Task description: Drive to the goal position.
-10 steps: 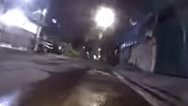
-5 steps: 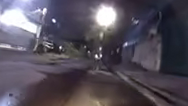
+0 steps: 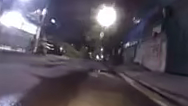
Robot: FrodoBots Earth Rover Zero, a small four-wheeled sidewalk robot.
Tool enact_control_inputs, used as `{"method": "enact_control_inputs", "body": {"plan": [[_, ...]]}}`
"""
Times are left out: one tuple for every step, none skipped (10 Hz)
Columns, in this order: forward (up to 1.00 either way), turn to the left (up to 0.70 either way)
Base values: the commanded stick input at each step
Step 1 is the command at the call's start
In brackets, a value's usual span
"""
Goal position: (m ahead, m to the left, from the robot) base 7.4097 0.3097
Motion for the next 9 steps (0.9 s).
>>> {"method": "enact_control_inputs", "body": {"plan": [[0.7,0.0],[0.7,0.0],[0.7,0.0],[0.7,0.0],[0.7,-0.01],[0.7,-0.03],[0.7,-0.19],[0.7,-0.35],[0.7,-0.35]]}}
